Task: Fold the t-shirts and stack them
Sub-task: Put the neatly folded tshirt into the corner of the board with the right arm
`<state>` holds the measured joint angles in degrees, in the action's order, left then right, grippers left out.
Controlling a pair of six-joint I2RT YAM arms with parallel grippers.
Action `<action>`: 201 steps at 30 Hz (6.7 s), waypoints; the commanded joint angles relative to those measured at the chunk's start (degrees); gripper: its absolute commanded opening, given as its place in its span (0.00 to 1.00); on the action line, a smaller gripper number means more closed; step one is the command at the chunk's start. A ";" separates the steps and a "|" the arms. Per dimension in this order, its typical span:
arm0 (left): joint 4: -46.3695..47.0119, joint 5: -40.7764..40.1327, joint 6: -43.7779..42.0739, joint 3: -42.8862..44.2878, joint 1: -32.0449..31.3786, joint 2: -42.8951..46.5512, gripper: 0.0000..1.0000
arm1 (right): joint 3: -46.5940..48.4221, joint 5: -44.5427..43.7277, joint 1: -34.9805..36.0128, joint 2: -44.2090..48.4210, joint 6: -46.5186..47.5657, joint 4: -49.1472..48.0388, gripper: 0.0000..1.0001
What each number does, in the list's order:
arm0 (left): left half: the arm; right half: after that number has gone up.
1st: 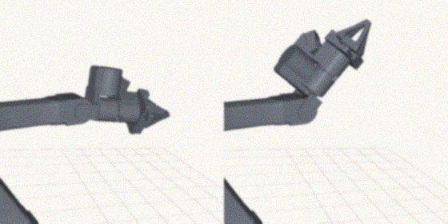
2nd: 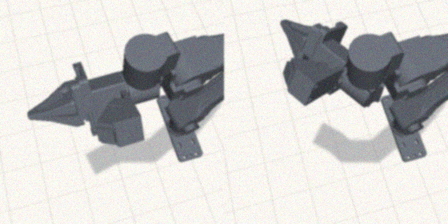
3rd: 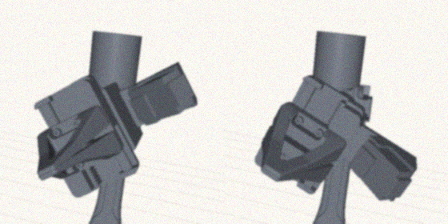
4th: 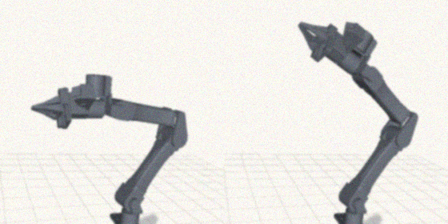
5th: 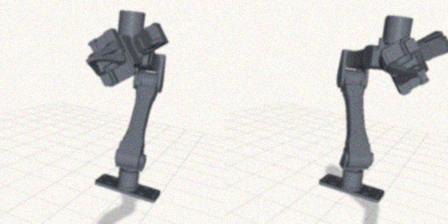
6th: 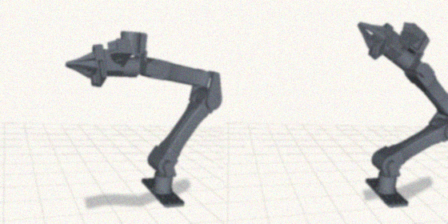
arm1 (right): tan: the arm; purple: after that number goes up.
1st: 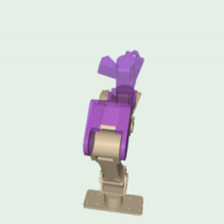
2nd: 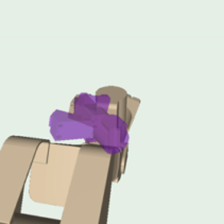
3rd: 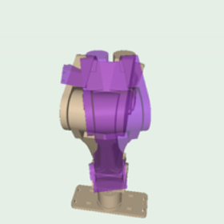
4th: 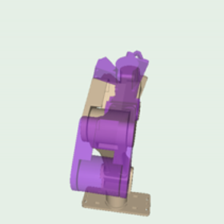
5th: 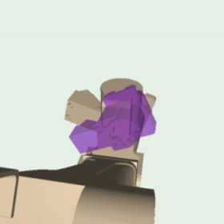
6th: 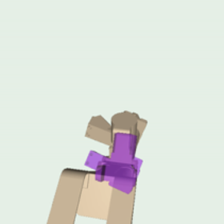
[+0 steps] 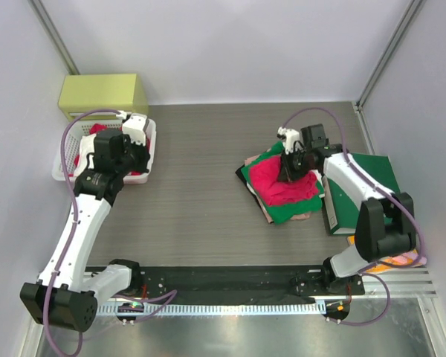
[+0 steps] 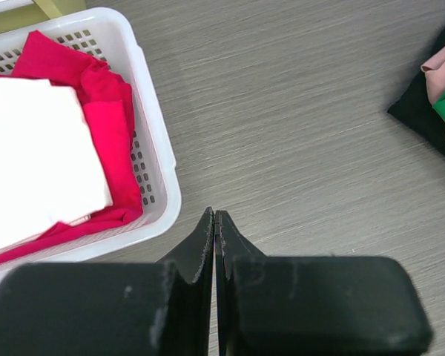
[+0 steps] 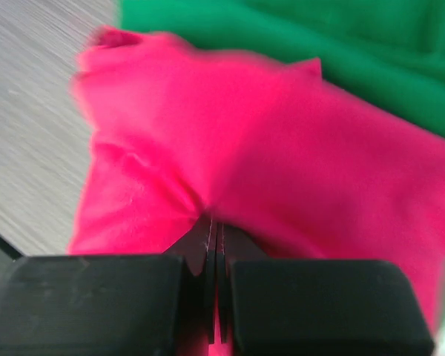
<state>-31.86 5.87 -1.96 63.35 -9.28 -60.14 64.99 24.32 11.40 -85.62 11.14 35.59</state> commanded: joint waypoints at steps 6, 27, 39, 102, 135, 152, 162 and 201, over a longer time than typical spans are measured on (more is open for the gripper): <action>3.47 1.78 1.17 -1.04 1.46 -1.65 0.00 | -6.90 -0.15 0.12 -10.62 -2.00 -5.80 0.01; 4.26 6.61 1.60 -2.62 1.46 -6.48 0.01 | 1.37 3.90 0.64 12.58 2.82 7.38 0.15; 4.70 -0.68 1.69 -1.13 1.54 -5.42 1.00 | -1.18 -2.07 2.13 15.14 5.83 8.27 1.00; 5.14 -1.12 -0.59 -2.36 1.54 -7.71 1.00 | -6.82 -12.09 4.16 -6.56 -0.77 -7.47 1.00; 2.68 -1.74 -0.86 -0.69 1.54 -10.70 1.00 | 38.53 -13.86 -5.15 -44.27 -5.42 -4.75 1.00; 2.32 -2.09 -1.12 -1.13 1.46 -10.26 1.00 | 62.27 -15.53 -13.58 -59.04 -8.85 2.29 1.00; 2.06 -0.95 -0.59 -0.60 1.54 -11.58 1.00 | 63.59 -13.33 -22.64 -58.95 -7.71 2.72 1.00; 1.97 -0.95 -1.21 -0.60 1.54 -12.55 1.00 | 57.53 -11.66 -26.87 -57.20 0.11 3.08 1.00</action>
<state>-30.70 4.56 -2.42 60.95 -8.12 -73.45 127.42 15.42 -17.96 -140.44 9.21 27.92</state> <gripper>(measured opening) 0.996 0.996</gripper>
